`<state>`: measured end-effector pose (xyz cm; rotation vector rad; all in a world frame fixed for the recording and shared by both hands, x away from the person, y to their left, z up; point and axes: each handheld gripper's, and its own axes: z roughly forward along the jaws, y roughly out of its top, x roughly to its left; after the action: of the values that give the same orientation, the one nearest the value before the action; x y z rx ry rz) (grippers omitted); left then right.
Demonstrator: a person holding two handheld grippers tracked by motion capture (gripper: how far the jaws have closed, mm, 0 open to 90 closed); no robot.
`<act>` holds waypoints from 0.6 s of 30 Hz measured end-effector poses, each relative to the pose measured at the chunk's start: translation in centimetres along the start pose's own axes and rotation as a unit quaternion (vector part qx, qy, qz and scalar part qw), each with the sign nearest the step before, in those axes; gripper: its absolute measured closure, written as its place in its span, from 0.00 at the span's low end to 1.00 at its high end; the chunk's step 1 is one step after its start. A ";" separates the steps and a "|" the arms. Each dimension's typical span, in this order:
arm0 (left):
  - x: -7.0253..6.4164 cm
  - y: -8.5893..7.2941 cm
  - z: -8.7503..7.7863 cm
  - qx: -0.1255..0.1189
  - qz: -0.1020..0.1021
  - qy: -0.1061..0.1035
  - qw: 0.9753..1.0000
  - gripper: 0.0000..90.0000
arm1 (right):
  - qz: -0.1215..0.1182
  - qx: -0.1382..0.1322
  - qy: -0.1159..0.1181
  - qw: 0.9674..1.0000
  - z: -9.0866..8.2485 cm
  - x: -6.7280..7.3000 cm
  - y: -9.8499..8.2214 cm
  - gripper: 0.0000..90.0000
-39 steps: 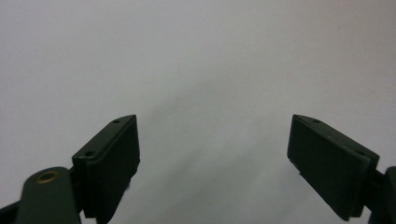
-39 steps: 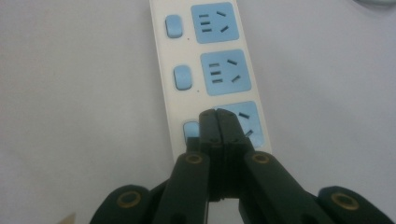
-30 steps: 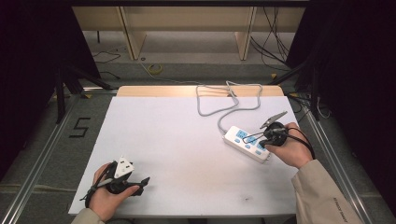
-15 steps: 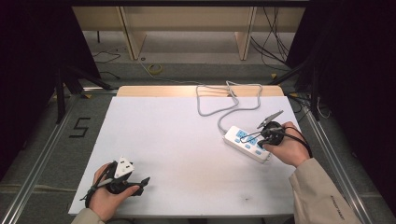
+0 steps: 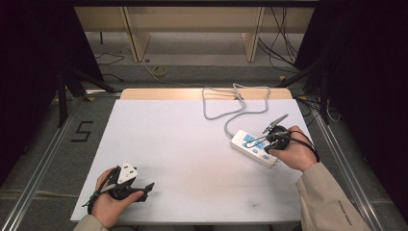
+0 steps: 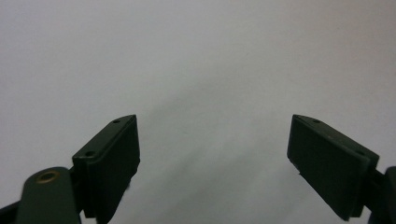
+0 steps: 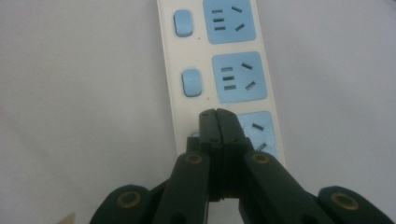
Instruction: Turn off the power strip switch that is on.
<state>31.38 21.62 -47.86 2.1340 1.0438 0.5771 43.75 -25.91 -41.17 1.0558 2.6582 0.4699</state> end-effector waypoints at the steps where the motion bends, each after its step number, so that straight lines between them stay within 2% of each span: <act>1: 0.0 0.0 0.0 0.000 0.000 0.000 1.000 0.19 | -0.001 0.004 0.000 1.000 0.1 0.1 0.0 1.00; 18: 0.0 0.0 0.0 -0.001 0.000 0.001 1.000 0.19 | 0.000 0.028 0.009 1.000 1.2 0.2 0.0 1.00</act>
<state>31.37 21.66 -47.82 2.1318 1.0426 0.5798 44.00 -25.53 -42.36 1.0724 2.7015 0.4096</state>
